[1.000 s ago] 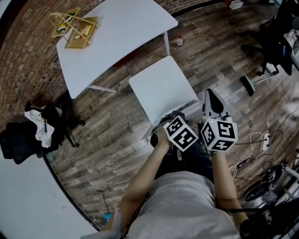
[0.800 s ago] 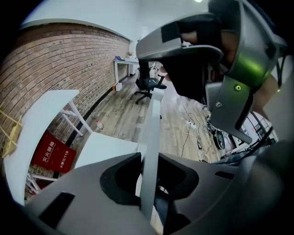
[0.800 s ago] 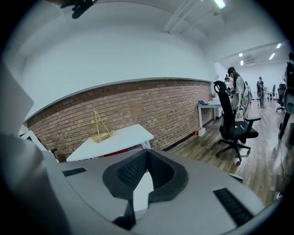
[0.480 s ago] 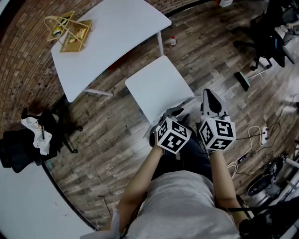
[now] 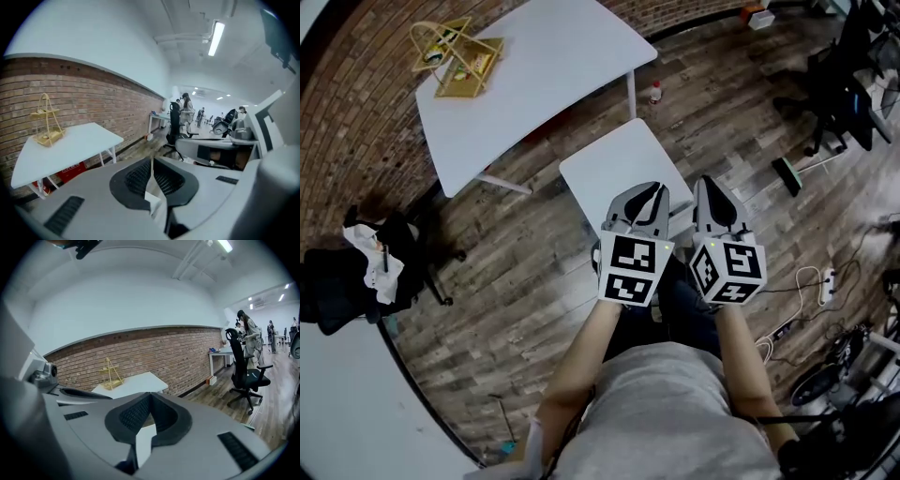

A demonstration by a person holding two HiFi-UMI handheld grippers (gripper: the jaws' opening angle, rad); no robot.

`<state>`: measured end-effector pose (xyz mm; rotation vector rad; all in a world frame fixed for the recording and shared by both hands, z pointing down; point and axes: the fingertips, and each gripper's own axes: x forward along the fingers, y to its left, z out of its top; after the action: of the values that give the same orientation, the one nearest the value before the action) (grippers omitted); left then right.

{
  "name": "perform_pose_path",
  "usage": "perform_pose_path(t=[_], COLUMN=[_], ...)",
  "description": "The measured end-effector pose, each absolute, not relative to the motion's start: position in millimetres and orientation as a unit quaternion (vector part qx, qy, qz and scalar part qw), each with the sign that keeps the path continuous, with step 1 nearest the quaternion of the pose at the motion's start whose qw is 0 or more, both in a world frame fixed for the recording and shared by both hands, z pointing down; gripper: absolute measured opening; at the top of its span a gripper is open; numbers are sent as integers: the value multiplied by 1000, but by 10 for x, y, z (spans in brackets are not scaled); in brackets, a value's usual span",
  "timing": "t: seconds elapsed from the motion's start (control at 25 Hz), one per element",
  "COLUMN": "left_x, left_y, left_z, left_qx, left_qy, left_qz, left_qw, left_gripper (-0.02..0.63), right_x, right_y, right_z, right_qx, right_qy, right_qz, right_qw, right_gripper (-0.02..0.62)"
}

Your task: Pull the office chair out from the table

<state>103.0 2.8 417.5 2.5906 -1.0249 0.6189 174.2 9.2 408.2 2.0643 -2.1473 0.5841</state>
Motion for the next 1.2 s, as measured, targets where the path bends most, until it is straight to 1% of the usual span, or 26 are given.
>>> perform_pose_path(t=[0.24,0.52,0.8,1.2], left_x=[807,739,676,650], left_y=[-109,-178,-272,-330], left_z=[3892,3733,3684,3704], left_qx=[885,880,871,867], left_qy=[-418,-437,-455,-461], left_qz=[168,151,163,170], left_qw=[120,112,90,88], left_gripper=[25,20,20,20], right_x=[1533,1348,1325,1304], right_y=[28,-34,-83,-162], right_z=[3883,3767,3676,3660], right_qx=[676,664,658,649], right_qy=[-716,-730,-737,-745], right_qz=[169,155,146,148], right_qw=[43,47,46,47], right_gripper=[14,14,14,14])
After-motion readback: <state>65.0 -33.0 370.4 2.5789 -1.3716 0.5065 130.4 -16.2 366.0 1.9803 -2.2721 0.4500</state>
